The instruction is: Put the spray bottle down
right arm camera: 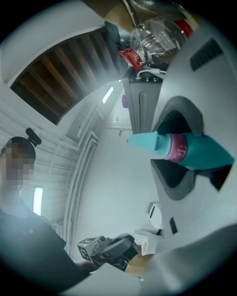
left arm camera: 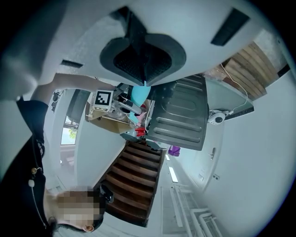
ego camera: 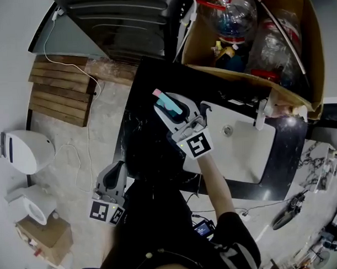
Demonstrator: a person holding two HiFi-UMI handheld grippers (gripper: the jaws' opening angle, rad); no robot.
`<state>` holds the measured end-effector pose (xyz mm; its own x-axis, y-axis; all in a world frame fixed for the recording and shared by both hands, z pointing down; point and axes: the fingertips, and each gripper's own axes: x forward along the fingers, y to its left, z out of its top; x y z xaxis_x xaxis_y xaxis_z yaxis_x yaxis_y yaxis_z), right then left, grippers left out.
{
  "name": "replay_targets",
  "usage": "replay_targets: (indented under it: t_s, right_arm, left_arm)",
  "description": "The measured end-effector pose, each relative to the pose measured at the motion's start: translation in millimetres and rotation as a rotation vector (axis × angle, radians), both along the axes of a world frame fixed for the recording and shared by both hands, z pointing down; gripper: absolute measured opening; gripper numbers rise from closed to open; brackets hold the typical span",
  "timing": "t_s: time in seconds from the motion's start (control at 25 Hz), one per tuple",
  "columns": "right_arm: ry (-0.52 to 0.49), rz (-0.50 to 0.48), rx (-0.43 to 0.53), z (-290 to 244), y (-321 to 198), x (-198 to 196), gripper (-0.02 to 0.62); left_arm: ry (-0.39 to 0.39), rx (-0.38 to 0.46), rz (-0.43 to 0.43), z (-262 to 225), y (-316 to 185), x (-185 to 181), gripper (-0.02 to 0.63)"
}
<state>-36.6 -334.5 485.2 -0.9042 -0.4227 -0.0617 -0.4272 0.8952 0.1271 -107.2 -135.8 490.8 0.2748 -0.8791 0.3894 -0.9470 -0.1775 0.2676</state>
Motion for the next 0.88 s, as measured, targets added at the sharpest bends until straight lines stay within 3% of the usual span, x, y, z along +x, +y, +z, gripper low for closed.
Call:
replay_targets:
  t_s: [0.08, 0.32, 0.36, 0.44, 0.56, 0.72, 0.88]
  right_arm:
    - [0.032, 0.001, 0.000, 9.2, 1.8, -0.9, 0.153]
    - [-0.012, 0.013, 0.030, 12.2, 2.1, 0.7, 0.156]
    - [0.001, 0.007, 0.030, 14.4, 2.3, 0.2, 0.175]
    - [0.008, -0.008, 0.015, 16.0, 4.2, -0.3, 0.271]
    - [0.020, -0.020, 0.008, 11.7, 8.0, 1.7, 0.327]
    - [0.020, 0.023, 0.033, -14.7, 8.4, 12.6, 0.353]
    - [-0.068, 0.102, 0.018, -62.6, 22.5, 40.4, 0.330]
  left_arm:
    - [0.004, -0.008, -0.006, 3.7, 0.8, -4.0, 0.017]
    - [0.011, -0.026, -0.007, 11.3, 4.4, -11.3, 0.017]
    - [0.012, -0.026, -0.006, 11.8, 4.6, -12.6, 0.017]
    - [0.016, -0.023, -0.007, 11.7, 6.3, -15.1, 0.017]
    - [0.020, -0.019, -0.008, 11.6, 9.7, -19.0, 0.016]
    - [0.029, 0.007, 0.007, 7.1, 7.6, -22.6, 0.017]
    - [0.043, 0.062, 0.050, -6.5, -1.4, -19.5, 0.017]
